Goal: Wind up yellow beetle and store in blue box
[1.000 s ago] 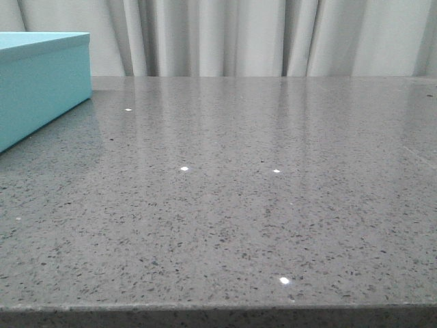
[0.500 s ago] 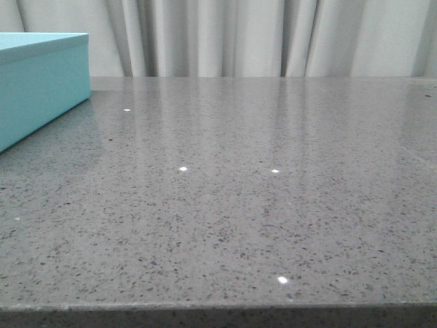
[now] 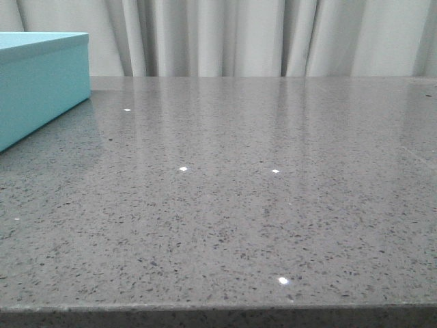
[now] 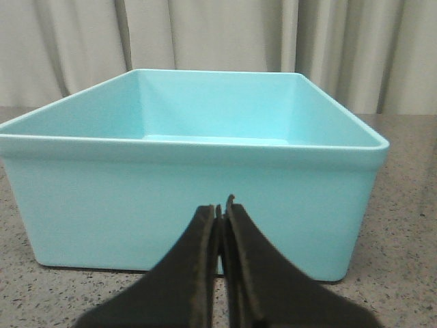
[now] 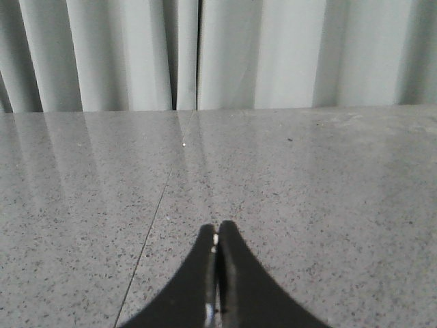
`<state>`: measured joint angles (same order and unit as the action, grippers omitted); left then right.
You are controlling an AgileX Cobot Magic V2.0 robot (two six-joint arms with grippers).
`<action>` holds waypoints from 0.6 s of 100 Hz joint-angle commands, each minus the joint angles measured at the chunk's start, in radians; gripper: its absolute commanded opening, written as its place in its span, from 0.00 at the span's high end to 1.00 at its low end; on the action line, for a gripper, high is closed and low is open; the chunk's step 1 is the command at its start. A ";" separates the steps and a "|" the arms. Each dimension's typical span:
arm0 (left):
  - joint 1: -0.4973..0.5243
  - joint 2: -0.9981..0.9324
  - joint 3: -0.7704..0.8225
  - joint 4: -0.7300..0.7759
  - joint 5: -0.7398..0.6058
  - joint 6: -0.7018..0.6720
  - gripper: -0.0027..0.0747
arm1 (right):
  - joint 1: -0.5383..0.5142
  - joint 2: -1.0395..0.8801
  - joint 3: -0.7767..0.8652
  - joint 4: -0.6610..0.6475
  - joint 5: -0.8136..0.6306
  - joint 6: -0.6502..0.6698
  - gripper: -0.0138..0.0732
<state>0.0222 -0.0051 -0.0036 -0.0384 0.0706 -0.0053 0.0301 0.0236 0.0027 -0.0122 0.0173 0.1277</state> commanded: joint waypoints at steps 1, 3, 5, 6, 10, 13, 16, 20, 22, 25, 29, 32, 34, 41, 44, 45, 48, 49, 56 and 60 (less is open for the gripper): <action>0.002 -0.030 0.044 -0.008 -0.084 -0.007 0.99 | -0.007 -0.028 0.008 -0.011 -0.063 0.025 0.92; 0.002 -0.030 0.044 -0.008 -0.084 -0.007 0.99 | -0.007 -0.037 0.005 -0.011 -0.042 0.025 0.92; 0.002 -0.030 0.044 -0.008 -0.084 -0.007 0.99 | -0.007 -0.045 0.005 -0.011 -0.035 0.025 0.92; 0.002 -0.030 0.044 -0.008 -0.084 -0.007 0.99 | -0.007 -0.048 0.005 -0.011 -0.034 0.025 0.92; 0.002 -0.030 0.044 -0.008 -0.084 -0.007 0.99 | -0.007 -0.056 0.006 -0.012 -0.027 0.025 0.92; 0.002 -0.030 0.044 -0.008 -0.084 -0.007 0.99 | -0.007 -0.054 0.006 -0.013 -0.026 0.025 0.92; 0.002 -0.030 0.044 -0.008 -0.084 -0.007 0.99 | -0.007 -0.054 0.007 -0.014 -0.026 0.025 0.92; 0.002 -0.030 0.044 -0.008 -0.084 -0.007 0.99 | -0.007 -0.054 0.007 -0.016 -0.025 0.025 0.92; 0.002 -0.030 0.044 -0.008 -0.084 -0.007 0.99 | -0.007 -0.054 0.007 -0.016 -0.028 0.025 0.92; 0.002 -0.030 0.044 -0.008 -0.084 -0.007 0.99 | -0.007 -0.054 0.007 -0.016 -0.030 0.025 0.92; 0.002 -0.030 0.044 -0.008 -0.084 -0.007 0.99 | -0.007 -0.054 0.007 -0.016 -0.030 0.025 0.92; 0.002 -0.030 0.044 -0.008 -0.084 -0.007 0.99 | -0.007 -0.054 0.007 -0.016 -0.030 0.025 0.92; 0.002 -0.030 0.044 -0.008 -0.084 -0.007 0.99 | -0.007 -0.054 0.007 -0.016 -0.030 0.025 0.92; 0.002 -0.030 0.044 -0.008 -0.084 -0.007 0.99 | -0.007 -0.054 0.007 -0.016 -0.030 0.025 0.92; 0.002 -0.030 0.044 -0.008 -0.084 -0.007 0.99 | -0.007 -0.054 0.007 -0.016 -0.030 0.025 0.92; 0.002 -0.030 0.044 -0.008 -0.084 -0.007 0.99 | -0.007 -0.054 0.007 -0.016 -0.030 0.025 0.92; 0.002 -0.030 0.044 -0.008 -0.084 -0.007 0.99 | -0.007 -0.054 0.007 -0.016 -0.030 0.025 0.92; 0.002 -0.030 0.044 -0.008 -0.084 -0.007 0.99 | -0.007 -0.054 0.007 -0.016 -0.030 0.025 0.92; 0.002 -0.030 0.044 -0.008 -0.084 -0.007 0.99 | -0.007 -0.054 0.007 -0.016 -0.030 0.025 0.92; 0.002 -0.030 0.044 -0.008 -0.084 -0.007 0.99 | -0.007 -0.054 0.007 -0.016 -0.030 0.025 0.92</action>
